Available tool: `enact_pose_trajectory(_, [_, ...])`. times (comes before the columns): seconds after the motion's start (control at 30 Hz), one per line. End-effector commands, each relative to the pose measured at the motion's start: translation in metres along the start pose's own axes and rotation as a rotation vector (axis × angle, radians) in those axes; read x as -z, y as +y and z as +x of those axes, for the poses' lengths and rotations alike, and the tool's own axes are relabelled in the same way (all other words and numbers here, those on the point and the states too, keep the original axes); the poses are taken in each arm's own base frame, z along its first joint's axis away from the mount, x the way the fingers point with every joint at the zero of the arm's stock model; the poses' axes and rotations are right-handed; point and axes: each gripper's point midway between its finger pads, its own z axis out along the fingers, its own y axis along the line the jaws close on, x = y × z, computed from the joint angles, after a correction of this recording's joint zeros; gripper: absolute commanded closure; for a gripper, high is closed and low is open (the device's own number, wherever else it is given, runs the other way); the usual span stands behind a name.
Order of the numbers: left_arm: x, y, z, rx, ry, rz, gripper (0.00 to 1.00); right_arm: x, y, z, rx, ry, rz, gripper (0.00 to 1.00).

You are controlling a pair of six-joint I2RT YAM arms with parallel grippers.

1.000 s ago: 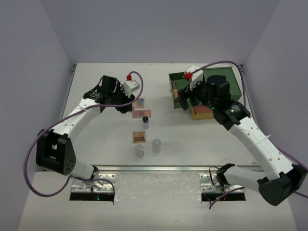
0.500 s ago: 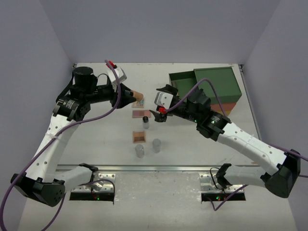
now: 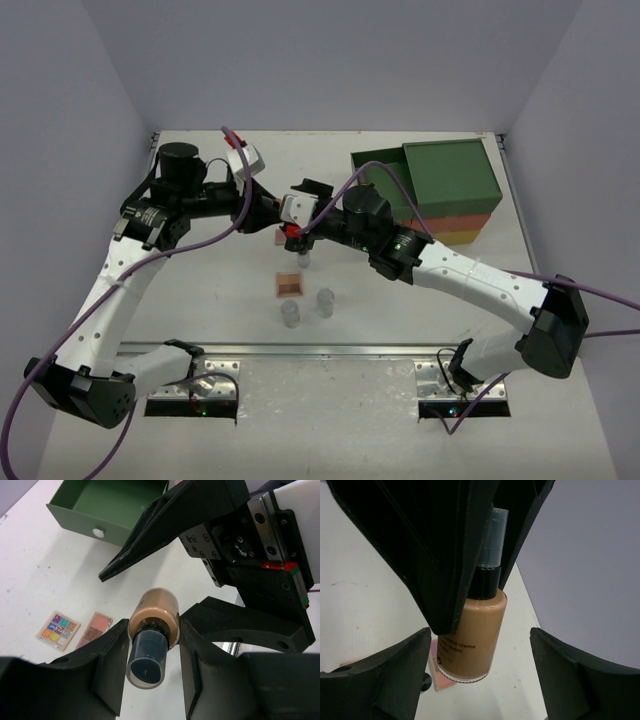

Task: Organize the makeup

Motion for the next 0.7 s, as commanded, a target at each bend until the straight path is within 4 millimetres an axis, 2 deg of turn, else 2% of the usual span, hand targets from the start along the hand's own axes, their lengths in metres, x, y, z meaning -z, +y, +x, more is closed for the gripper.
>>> enact_pose_trajectory(0.0, [0.004, -0.006, -0.014, -0.037, -0.051, 0.019, 1.00, -0.004, -0.031, -0.030, -0.043, -0.078, 0.108, 0.30])
enact_pose_trajectory(0.13, [0.006, -0.008, -0.016, -0.049, -0.057, 0.018, 1.00, -0.005, -0.030, -0.026, -0.054, -0.066, 0.110, 0.52])
enact_pose_trajectory(0.2, [0.006, -0.008, -0.017, -0.056, -0.060, 0.017, 1.00, -0.004, -0.030, -0.026, -0.057, -0.069, 0.115, 0.72])
enact_pose_trajectory(0.23, [0.006, -0.008, -0.016, -0.056, -0.060, 0.014, 1.00, -0.004, -0.030, -0.026, -0.060, -0.068, 0.118, 0.76])
enact_pose_trajectory(0.33, [0.005, -0.007, -0.013, -0.051, -0.054, 0.008, 1.00, -0.003, -0.030, -0.022, -0.065, -0.052, 0.124, 0.96])
enact_pose_trajectory(0.37, [0.005, -0.006, -0.012, -0.049, -0.052, 0.006, 0.95, -0.002, -0.031, -0.020, -0.066, -0.042, 0.127, 1.00])
enact_pose_trajectory(0.4, [0.004, -0.005, -0.010, -0.047, -0.049, 0.004, 0.80, -0.002, -0.031, -0.019, -0.068, -0.030, 0.132, 1.00])
enact_pose_trajectory(0.47, [0.004, -0.004, -0.008, -0.045, -0.045, -0.004, 0.21, 0.001, -0.032, -0.013, -0.076, -0.004, 0.141, 1.00])
enact_pose_trajectory(0.5, [0.004, -0.003, -0.008, -0.046, -0.045, -0.011, 0.00, 0.002, -0.034, -0.009, -0.080, 0.011, 0.155, 1.00])
enact_pose_trajectory(0.57, [0.004, 0.001, -0.007, -0.037, -0.040, -0.030, 0.00, 0.005, -0.035, -0.003, -0.085, 0.037, 0.174, 1.00])
enact_pose_trajectory(0.67, [0.006, 0.016, -0.009, -0.019, -0.036, -0.119, 0.00, 0.015, -0.049, 0.018, -0.095, 0.117, 0.252, 1.00])
